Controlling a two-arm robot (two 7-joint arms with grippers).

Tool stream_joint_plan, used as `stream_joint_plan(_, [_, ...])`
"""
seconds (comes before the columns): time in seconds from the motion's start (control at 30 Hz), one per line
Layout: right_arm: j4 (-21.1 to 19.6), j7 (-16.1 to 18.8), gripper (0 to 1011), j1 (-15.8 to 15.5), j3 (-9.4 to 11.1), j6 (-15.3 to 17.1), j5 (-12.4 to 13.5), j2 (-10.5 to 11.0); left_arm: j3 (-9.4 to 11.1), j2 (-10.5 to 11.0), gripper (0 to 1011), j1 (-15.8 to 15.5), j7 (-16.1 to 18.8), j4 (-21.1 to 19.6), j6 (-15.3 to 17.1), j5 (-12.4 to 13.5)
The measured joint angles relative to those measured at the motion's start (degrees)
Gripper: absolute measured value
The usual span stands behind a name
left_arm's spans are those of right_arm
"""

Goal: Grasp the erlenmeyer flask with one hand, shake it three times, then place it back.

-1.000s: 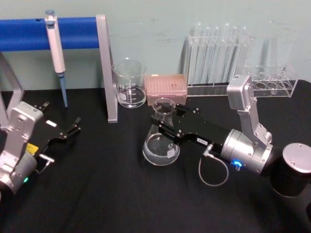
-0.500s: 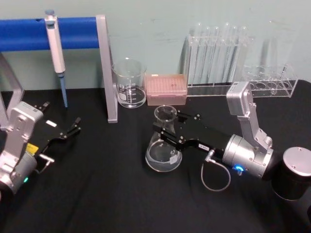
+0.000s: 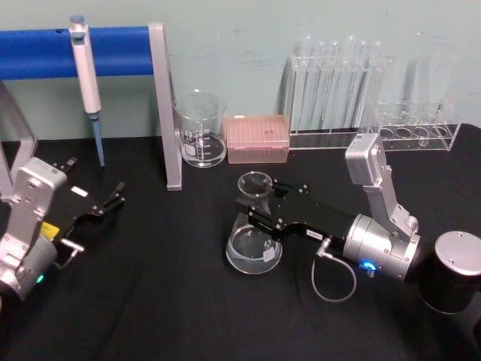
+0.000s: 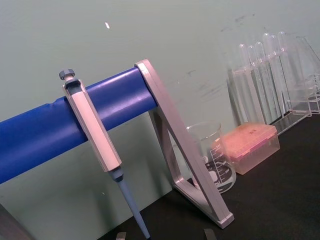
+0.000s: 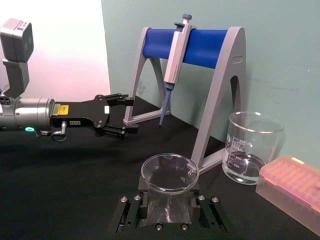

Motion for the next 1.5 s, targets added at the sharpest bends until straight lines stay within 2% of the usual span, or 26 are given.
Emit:
stream_joint_plan(0.77, [1.68,0.86,449,0.36,-0.62,-0.32,-0.58,-0.1,0.0,0.0,1001,0.0,0.0,0.01,0.0,0.0])
stream_joint_plan(1.5, [1.84,0.91,450,0.57,-1.2,0.9,-0.55,0.06,0.0,0.0,1001,0.0,0.0,0.0,0.0,0.0])
